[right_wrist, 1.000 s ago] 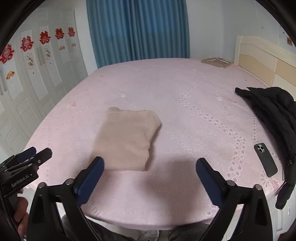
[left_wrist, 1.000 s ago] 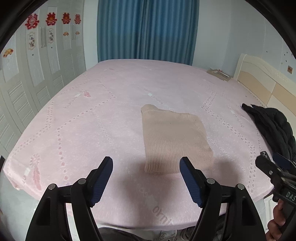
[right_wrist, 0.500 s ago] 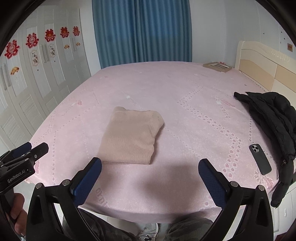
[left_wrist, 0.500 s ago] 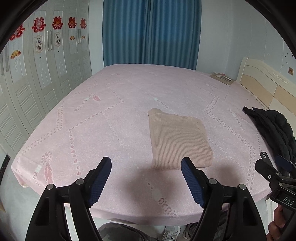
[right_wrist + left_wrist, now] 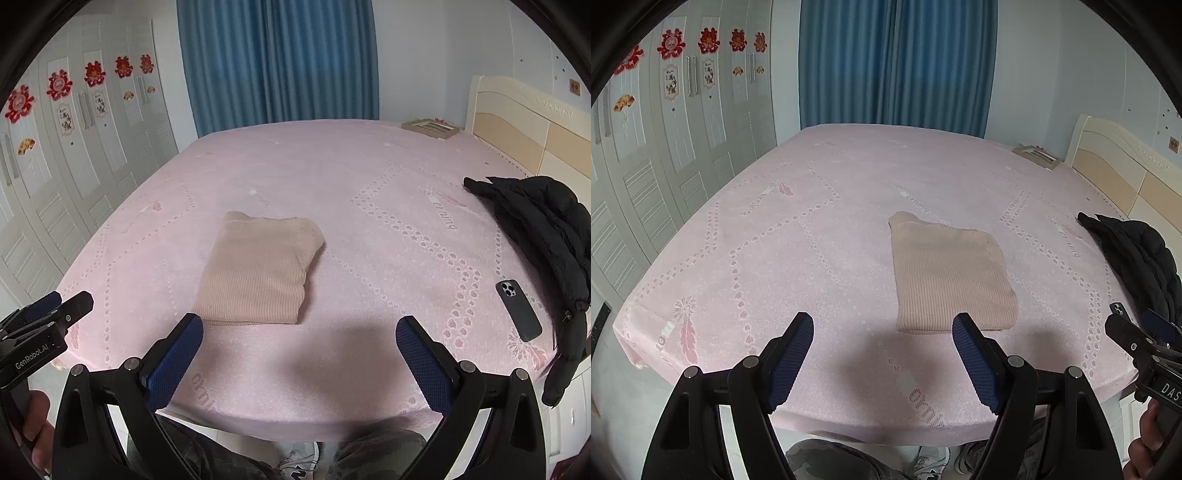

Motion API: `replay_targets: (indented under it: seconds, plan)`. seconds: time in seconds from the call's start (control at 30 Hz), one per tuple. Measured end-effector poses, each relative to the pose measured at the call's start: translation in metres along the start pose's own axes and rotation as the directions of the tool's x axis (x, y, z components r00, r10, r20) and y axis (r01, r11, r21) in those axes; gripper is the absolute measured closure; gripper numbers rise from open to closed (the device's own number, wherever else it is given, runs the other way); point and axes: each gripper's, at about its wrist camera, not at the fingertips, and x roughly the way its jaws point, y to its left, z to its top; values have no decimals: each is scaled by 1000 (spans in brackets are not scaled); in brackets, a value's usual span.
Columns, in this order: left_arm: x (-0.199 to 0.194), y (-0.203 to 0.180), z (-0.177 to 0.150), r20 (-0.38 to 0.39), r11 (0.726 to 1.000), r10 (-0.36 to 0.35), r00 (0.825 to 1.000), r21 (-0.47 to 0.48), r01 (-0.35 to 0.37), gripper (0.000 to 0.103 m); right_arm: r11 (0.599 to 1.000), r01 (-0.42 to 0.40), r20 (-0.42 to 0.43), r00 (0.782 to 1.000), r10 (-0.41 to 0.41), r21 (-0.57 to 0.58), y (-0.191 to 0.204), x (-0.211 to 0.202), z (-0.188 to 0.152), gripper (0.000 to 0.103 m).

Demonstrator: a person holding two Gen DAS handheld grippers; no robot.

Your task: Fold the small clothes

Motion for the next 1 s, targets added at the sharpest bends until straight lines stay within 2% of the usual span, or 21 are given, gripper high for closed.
replay_targets:
  seconds: [1.0]
  plan:
    - [1, 7, -2, -10, 1000, -14, 1000, -21, 14, 27, 1000, 4, 9, 1000, -4, -2, 6, -5, 4, 1]
